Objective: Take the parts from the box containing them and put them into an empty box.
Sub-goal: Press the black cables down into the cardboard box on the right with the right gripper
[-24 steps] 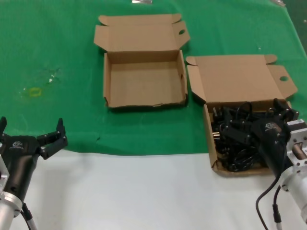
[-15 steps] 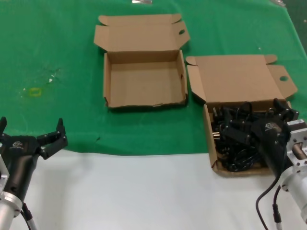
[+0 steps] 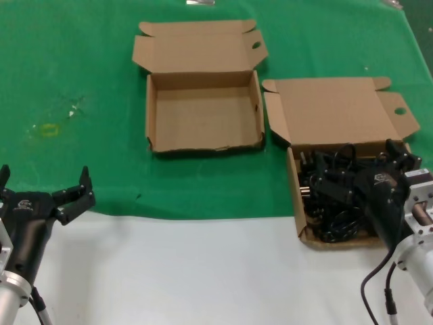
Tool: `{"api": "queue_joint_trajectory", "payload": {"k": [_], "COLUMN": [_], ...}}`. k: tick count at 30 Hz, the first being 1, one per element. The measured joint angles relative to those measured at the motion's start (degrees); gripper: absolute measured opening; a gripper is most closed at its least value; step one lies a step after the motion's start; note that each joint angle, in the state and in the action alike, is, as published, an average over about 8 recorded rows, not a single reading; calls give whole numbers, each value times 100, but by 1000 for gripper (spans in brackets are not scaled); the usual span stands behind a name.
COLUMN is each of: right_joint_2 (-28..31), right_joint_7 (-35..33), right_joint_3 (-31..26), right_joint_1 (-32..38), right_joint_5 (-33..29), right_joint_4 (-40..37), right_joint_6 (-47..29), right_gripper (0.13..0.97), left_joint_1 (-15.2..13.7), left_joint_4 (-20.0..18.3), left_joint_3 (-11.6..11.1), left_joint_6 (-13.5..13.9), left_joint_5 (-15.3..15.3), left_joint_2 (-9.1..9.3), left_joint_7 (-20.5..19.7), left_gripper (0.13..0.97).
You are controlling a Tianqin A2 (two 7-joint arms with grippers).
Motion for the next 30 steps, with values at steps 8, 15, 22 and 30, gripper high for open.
{"api": "queue_joint_trajectory", "payload": {"k": [8, 15, 22, 30], "right_joint_2": [38, 355, 1209, 2632], "right_joint_7": [15, 64, 4, 122], "right_joint_3": [-51, -393, -1137, -2301], "right_joint_1": [13, 99, 339, 1029], "right_joint_5": [21, 217, 850, 1643], "right_joint_4": [4, 62, 220, 334], "right_joint_6": [39, 272, 627, 595], "right_gripper": [966, 966, 966, 966], "left_joint_1": [0, 0, 0, 0], "left_joint_4": [0, 0, 0, 0], "left_joint_3": [0, 0, 0, 0], "left_joint_6": [0, 0, 0, 0], "left_joint_5": [0, 0, 0, 0], "left_joint_2": [0, 0, 0, 0], "left_joint_7": [0, 0, 0, 0], "left_gripper": [927, 862, 723, 620]}}
